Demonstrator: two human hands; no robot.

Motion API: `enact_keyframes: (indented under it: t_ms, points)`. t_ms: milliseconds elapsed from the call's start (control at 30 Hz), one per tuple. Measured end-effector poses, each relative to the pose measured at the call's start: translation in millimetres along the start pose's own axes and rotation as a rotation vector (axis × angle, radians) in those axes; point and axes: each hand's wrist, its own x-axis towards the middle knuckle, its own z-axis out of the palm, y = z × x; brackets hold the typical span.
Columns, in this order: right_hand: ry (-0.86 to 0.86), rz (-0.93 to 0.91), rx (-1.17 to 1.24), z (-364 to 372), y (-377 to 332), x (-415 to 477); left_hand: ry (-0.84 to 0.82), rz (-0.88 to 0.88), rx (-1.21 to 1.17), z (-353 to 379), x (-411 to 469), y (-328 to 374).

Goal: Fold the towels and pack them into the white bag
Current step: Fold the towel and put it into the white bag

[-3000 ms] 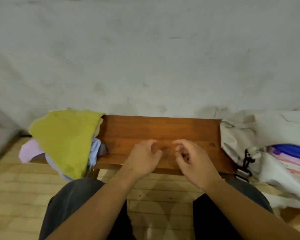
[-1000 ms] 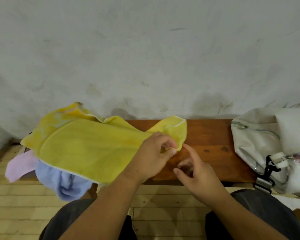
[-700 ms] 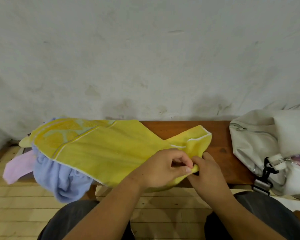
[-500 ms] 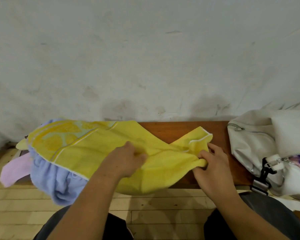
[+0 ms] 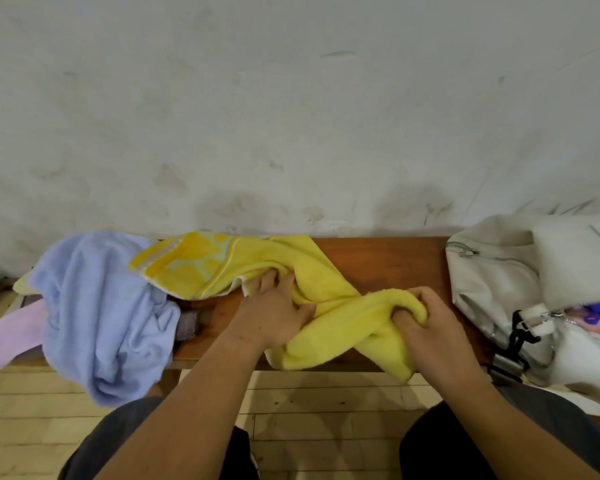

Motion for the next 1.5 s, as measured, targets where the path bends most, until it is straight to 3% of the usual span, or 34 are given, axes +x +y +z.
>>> enact_keyframes:
  t_ms: [133,233,333,400,500,600,700,833,1067,1167,1333,1433,1500]
  points:
    - [-0.197,0.429,0.547,-12,-7,3,0.111,0.123,-0.329,-2,24,10]
    - [-0.236,0.461,0.627,-19,-7,3,0.238,0.141,-0.371,-9,26,18]
    - [-0.241,0.44,0.74,-25,-8,4,0.348,0.268,-0.436,-26,1,37]
    - [-0.272,0.462,0.815,-27,-10,6,0.315,0.381,-0.513,-36,-27,51]
    - [-0.327,0.526,0.922,-26,-14,5,0.205,0.493,-0.443,-44,-65,66]
    - [-0.413,0.533,0.993,-20,-18,2,0.011,0.501,-0.359,-34,-82,63]
    - [-0.413,0.543,1.068,-16,-20,1,-0.076,0.482,-0.249,-22,-90,48]
    - [-0.42,0.559,1.035,-12,-23,-2,-0.089,0.492,-0.263,-14,-90,31]
    - [-0.644,0.506,0.951,-16,-23,-18,0.104,0.568,-0.281,13,-69,30]
    - [-0.717,0.461,0.925,-20,-20,-23,0.227,0.517,-0.288,16,-55,30]
    - [-0.589,0.437,0.976,-21,-21,-20,0.448,0.311,-0.23,-2,-40,27]
    - [-0.447,0.419,0.945,-20,-19,-14,0.615,0.358,-0.345,-18,-42,27]
    - [-0.361,0.411,0.878,-20,-13,-9,0.639,0.399,-0.423,-29,-49,27]
